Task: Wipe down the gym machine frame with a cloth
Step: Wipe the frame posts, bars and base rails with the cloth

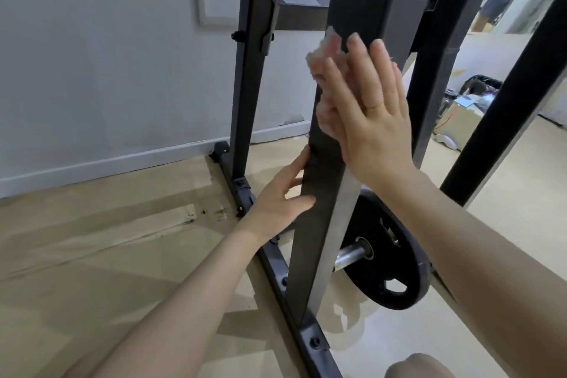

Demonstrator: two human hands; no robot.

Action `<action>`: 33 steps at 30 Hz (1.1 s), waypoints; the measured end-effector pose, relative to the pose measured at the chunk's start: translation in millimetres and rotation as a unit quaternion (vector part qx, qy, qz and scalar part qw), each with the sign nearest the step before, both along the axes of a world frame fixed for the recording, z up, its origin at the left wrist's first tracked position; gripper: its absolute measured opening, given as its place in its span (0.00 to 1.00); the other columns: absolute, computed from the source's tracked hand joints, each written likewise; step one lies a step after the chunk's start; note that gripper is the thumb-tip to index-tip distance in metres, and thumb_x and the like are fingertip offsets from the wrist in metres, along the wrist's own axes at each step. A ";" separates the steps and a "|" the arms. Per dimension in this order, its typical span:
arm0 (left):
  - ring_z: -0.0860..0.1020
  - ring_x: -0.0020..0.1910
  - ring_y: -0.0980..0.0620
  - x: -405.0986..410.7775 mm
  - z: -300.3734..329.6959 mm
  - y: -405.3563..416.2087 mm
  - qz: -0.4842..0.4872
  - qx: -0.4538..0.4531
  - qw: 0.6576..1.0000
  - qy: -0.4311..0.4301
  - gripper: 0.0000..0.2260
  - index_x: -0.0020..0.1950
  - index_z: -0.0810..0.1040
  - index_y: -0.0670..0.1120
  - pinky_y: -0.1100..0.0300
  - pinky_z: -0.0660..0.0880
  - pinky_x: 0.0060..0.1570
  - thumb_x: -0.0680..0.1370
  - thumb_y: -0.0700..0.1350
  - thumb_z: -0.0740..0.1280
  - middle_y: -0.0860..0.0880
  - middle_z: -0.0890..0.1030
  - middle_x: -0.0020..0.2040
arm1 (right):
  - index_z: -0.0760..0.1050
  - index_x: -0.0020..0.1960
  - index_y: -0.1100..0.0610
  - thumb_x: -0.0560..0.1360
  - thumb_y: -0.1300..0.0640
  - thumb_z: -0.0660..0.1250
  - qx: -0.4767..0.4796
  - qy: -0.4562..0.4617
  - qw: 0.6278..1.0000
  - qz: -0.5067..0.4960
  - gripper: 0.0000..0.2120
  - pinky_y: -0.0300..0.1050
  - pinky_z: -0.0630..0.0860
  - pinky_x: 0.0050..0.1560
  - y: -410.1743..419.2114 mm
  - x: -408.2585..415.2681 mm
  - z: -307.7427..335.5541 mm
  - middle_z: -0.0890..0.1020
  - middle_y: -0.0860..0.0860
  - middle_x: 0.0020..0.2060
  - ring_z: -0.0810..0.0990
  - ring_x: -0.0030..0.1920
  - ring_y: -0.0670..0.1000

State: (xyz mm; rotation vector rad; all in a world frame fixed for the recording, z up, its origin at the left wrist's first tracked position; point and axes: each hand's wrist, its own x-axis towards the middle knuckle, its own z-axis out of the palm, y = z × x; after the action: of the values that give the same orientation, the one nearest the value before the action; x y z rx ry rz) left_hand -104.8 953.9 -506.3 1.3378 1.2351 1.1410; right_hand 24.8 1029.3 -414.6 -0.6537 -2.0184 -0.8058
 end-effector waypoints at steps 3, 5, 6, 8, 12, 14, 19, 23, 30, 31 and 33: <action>0.66 0.68 0.62 3.6 -0.7 -3.3 0.003 -0.001 1.000 -0.015 0.35 0.72 0.58 0.65 0.76 0.68 0.54 0.76 0.32 0.62 0.61 0.67 0.70 | 0.50 0.77 0.53 0.81 0.59 0.59 -0.052 0.063 0.997 0.007 0.28 0.53 0.47 0.76 -8.1 1.3 -33.7 0.45 0.47 0.77 0.44 0.77 0.54; 0.67 0.67 0.62 5.1 -1.2 -4.0 0.006 0.008 1.000 -0.020 0.36 0.74 0.59 0.60 0.73 0.71 0.52 0.74 0.28 0.59 0.59 0.68 0.70 | 0.43 0.79 0.51 0.81 0.56 0.57 -0.093 0.043 0.995 0.014 0.32 0.52 0.46 0.76 -20.1 11.0 -77.5 0.37 0.46 0.77 0.41 0.77 0.52; 0.68 0.66 0.64 5.2 -0.6 -4.4 -0.002 0.012 1.000 -0.013 0.36 0.75 0.58 0.59 0.72 0.71 0.52 0.74 0.28 0.58 0.59 0.68 0.70 | 0.41 0.79 0.51 0.81 0.55 0.58 -0.107 0.027 0.994 0.011 0.34 0.52 0.45 0.77 -26.0 17.2 -98.2 0.37 0.47 0.77 0.40 0.77 0.53; 0.69 0.64 0.68 4.9 2.0 -5.6 -0.018 0.018 1.000 0.000 0.37 0.75 0.56 0.61 0.72 0.71 0.52 0.74 0.28 0.57 0.61 0.67 0.70 | 0.43 0.79 0.52 0.81 0.52 0.57 -0.117 0.005 0.993 0.002 0.32 0.50 0.44 0.77 -33.7 24.6 -112.5 0.37 0.48 0.77 0.40 0.77 0.53; 0.66 0.68 0.63 6.4 2.3 -6.3 -0.017 0.005 1.000 -0.019 0.40 0.75 0.54 0.60 0.73 0.71 0.51 0.72 0.25 0.54 0.61 0.63 0.72 | 0.57 0.75 0.61 0.81 0.53 0.59 -0.110 0.061 0.992 -0.008 0.26 0.51 0.45 0.76 -20.4 8.9 -57.5 0.46 0.56 0.76 0.37 0.76 0.49; 0.63 0.70 0.61 5.5 0.8 -5.6 -0.020 0.001 0.999 -0.030 0.39 0.74 0.55 0.62 0.68 0.69 0.59 0.71 0.29 0.54 0.63 0.62 0.72 | 0.54 0.76 0.60 0.81 0.51 0.58 -0.111 0.083 0.990 -0.003 0.27 0.50 0.44 0.76 -13.8 5.6 -50.2 0.51 0.60 0.73 0.36 0.76 0.48; 0.69 0.67 0.61 6.6 6.0 -11.0 -0.014 0.004 0.999 -0.045 0.35 0.70 0.60 0.64 0.60 0.68 0.64 0.69 0.33 0.56 0.57 0.70 0.69 | 0.36 0.78 0.55 0.83 0.46 0.51 -0.135 -0.022 0.991 -0.011 0.33 0.52 0.42 0.77 -33.0 34.9 -142.7 0.45 0.59 0.77 0.40 0.77 0.58; 0.61 0.73 0.58 13.8 7.3 -15.3 -0.022 0.024 0.999 -0.039 0.39 0.75 0.57 0.56 0.49 0.58 0.73 0.66 0.34 0.56 0.55 0.64 0.74 | 0.37 0.78 0.53 0.83 0.46 0.51 -0.114 -0.010 0.993 0.007 0.32 0.50 0.42 0.77 -28.1 31.1 -127.5 0.36 0.51 0.77 0.38 0.77 0.53; 0.63 0.69 0.67 11.9 0.3 -11.8 -0.032 0.015 0.999 -0.040 0.37 0.74 0.56 0.59 0.64 0.61 0.70 0.66 0.37 0.54 0.65 0.65 0.70 | 0.40 0.78 0.56 0.82 0.44 0.50 -0.116 0.005 0.993 -0.013 0.32 0.49 0.43 0.77 -18.7 34.9 -107.5 0.51 0.61 0.73 0.41 0.77 0.53; 0.65 0.66 0.70 10.7 1.5 -12.3 -0.035 0.010 0.998 -0.047 0.36 0.72 0.56 0.60 0.70 0.64 0.65 0.66 0.38 0.53 0.68 0.66 0.67 | 0.44 0.77 0.58 0.82 0.44 0.50 -0.117 -0.002 0.993 -0.028 0.31 0.49 0.43 0.77 -20.0 41.2 -115.0 0.53 0.62 0.72 0.43 0.77 0.54; 0.65 0.66 0.69 8.8 3.4 -13.1 -0.033 -0.005 0.997 -0.072 0.33 0.72 0.58 0.61 0.71 0.67 0.60 0.67 0.41 0.53 0.68 0.67 0.67 | 0.49 0.75 0.62 0.81 0.48 0.55 -0.085 -0.042 0.995 -0.044 0.30 0.49 0.46 0.76 -21.9 53.5 -115.5 0.52 0.62 0.73 0.48 0.76 0.57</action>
State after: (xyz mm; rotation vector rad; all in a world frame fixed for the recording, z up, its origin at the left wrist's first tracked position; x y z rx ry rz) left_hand -96.0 940.8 -502.9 1.2582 1.0836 1.1612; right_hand 78.4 1007.4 -530.0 -0.8228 -2.1642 -0.7298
